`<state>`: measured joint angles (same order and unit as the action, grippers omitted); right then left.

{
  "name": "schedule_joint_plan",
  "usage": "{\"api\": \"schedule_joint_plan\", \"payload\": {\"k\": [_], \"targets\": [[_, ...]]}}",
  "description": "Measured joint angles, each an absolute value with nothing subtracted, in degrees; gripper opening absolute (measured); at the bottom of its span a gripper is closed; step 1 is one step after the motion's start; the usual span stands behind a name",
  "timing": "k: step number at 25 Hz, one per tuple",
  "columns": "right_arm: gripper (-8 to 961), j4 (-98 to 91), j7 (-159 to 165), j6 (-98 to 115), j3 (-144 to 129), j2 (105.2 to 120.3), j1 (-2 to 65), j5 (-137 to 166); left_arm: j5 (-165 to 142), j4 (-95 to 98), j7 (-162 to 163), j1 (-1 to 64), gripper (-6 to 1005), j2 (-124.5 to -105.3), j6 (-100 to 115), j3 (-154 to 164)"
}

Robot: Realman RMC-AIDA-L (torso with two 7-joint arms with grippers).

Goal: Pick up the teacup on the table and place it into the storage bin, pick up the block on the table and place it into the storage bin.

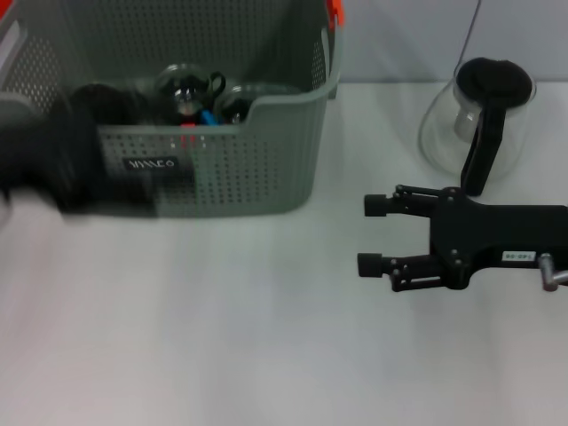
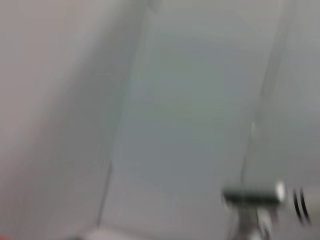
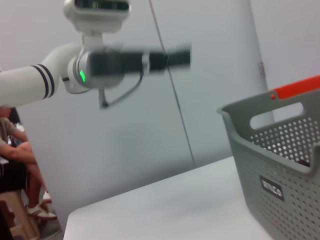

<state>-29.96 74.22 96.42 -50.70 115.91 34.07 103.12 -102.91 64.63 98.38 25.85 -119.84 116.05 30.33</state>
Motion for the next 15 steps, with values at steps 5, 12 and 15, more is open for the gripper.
{"api": "schedule_joint_plan", "payload": {"k": [5,12,15], "targets": [[912,-29.5,66.7,95.4,-51.0,117.65,33.8,103.3,-111.5,60.8,84.5,20.8,907,-122.9,112.1,33.8],[911,-28.9,62.6,88.8,-53.1,120.07,35.7,106.6,-120.8,51.6,78.2,21.2,937,-122.53,102.4,33.4],[911,-27.1,62.5,86.9,-54.0,120.15,37.0,107.0,-122.0,50.3,78.0,21.3,937,-122.53,99.3,33.6]]}}
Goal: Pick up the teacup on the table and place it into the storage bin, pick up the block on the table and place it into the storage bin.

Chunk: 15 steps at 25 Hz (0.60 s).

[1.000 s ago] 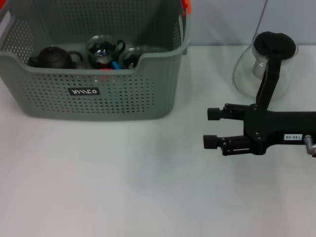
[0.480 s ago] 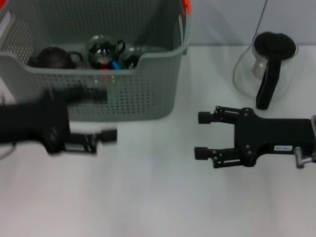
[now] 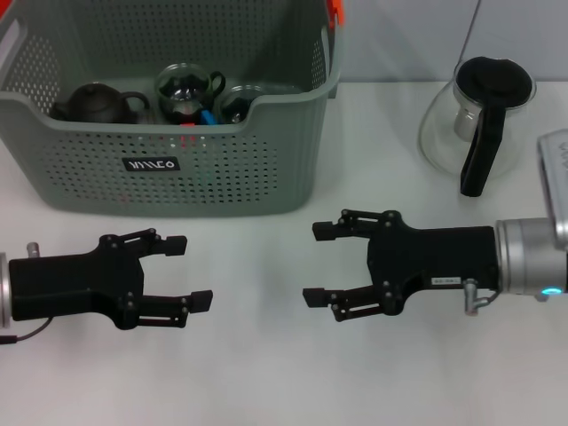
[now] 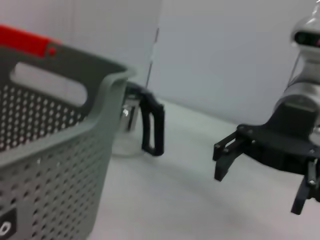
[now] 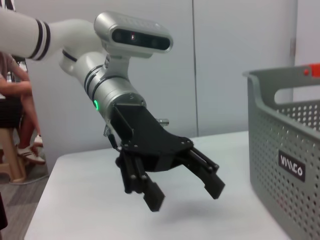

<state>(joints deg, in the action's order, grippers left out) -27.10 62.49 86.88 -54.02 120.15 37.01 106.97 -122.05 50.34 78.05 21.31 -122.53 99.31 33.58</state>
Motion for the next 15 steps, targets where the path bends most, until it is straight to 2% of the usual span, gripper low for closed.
{"api": "schedule_joint_plan", "payload": {"k": [15], "targets": [[912,-26.1,62.9,83.5,-54.1,119.99,37.7,107.0,-122.7,48.2,77.7,21.7,937,-122.6,94.1,33.8]]}}
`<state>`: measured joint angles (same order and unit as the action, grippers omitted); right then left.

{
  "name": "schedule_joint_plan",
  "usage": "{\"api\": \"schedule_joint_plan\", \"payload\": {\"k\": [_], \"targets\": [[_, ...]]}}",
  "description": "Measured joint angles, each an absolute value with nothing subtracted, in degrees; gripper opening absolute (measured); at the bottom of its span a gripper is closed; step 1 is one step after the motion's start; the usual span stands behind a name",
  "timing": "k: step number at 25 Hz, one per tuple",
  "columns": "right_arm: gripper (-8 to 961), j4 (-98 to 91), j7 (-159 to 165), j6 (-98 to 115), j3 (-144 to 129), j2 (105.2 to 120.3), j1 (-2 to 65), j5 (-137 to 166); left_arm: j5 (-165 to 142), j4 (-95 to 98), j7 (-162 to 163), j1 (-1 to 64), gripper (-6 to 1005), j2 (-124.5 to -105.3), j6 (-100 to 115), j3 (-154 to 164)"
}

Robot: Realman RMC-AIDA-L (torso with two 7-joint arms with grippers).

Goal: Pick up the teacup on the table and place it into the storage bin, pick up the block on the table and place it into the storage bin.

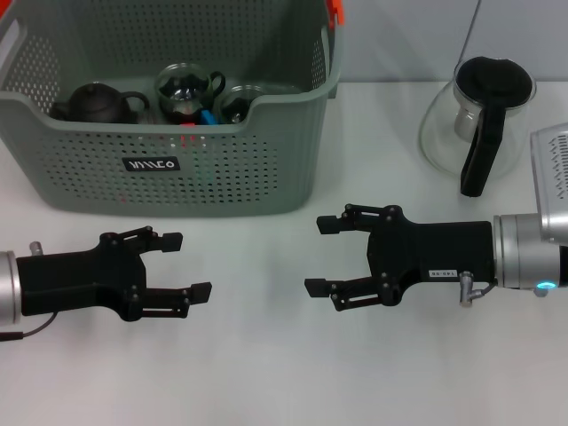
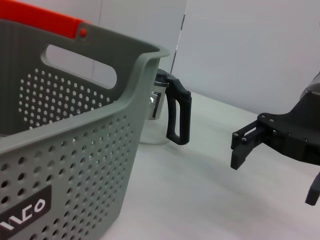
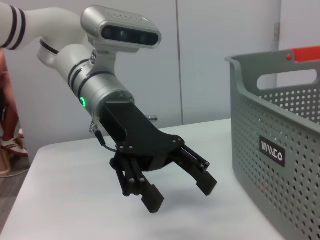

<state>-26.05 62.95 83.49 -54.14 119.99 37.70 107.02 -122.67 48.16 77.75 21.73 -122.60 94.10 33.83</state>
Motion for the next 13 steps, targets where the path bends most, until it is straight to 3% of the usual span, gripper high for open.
{"api": "schedule_joint_plan", "payload": {"k": [13], "targets": [[912,-25.2,62.9,81.5,-54.9,120.12,37.6,107.0,-122.8,46.5,77.7,22.3,937,-122.68,92.5,33.8]]}}
